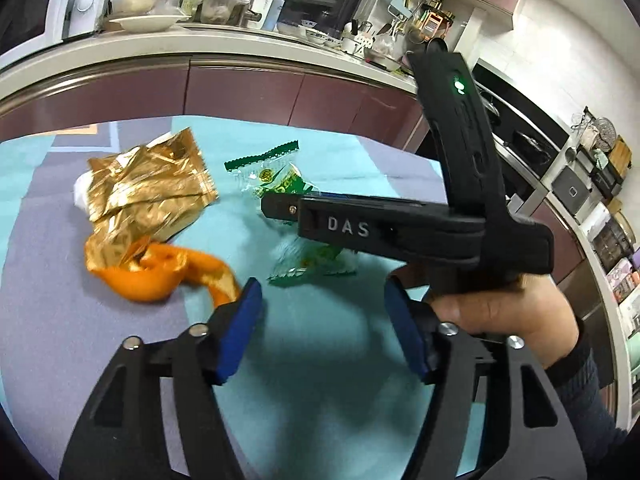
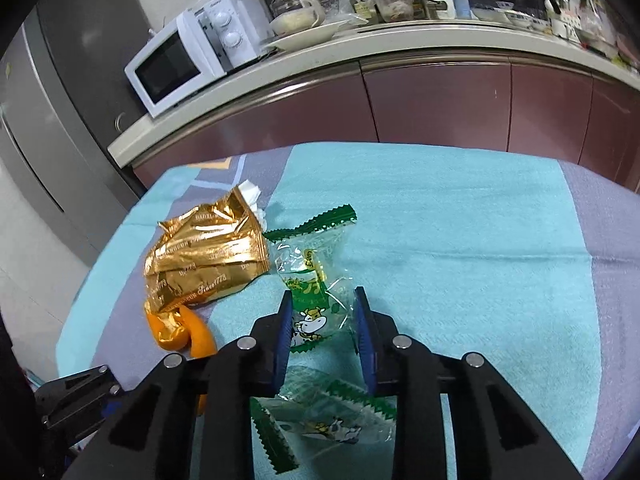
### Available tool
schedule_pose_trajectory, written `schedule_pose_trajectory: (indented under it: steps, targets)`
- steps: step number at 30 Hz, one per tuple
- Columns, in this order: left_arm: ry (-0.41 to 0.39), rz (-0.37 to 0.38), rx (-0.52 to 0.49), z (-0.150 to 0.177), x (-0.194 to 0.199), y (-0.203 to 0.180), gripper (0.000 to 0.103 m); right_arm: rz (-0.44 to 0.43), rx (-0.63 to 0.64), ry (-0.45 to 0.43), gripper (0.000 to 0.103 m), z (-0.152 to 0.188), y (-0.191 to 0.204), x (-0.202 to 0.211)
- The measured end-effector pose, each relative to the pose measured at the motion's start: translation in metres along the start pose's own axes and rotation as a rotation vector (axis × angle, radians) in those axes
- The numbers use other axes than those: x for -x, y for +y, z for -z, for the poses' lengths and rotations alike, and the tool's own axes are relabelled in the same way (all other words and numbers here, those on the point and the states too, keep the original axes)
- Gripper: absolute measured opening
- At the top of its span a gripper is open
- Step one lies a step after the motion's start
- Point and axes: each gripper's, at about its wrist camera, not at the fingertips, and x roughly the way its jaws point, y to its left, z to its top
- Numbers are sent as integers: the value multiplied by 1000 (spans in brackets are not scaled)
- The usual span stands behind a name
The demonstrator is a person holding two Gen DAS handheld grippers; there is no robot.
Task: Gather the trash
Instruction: 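Grasp a green candy wrapper with the right tool while the left tool approaches another, then close the left tool on the second green candy wrapper while the right tool holds its wrapper, then carry both green candy wrappers in both tools over to the teal bin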
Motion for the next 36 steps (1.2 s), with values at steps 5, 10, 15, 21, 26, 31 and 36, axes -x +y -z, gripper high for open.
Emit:
schedule_pose_trajectory:
  steps: [5, 10, 15, 21, 26, 31, 36]
  targets:
    - [13, -15, -34, -16, -16, 1, 65, -22, -45, -51, 26, -2, -9, 14]
    - [33, -38, -58, -33, -40, -1, 71, -25, -74, -75, 25, -4, -18, 20]
    - [51, -65, -81, -48, -63, 1, 78, -31, -122, -104, 25, -4, -31, 25]
    - [92, -46, -42, -57, -87, 11, 60, -27, -137, -111, 25, -3, -37, 28]
    - [101, -42, -56, -45, -85, 10, 34, -27, -147, -121, 25, -2, -38, 30]
    - [89, -29, -35, -42, -80, 11, 25, -27, -147, -129, 24, 1, -32, 34]
    - [75, 0, -14, -35, -66, 12, 23, -35, -141, -148, 24, 5, -25, 46]
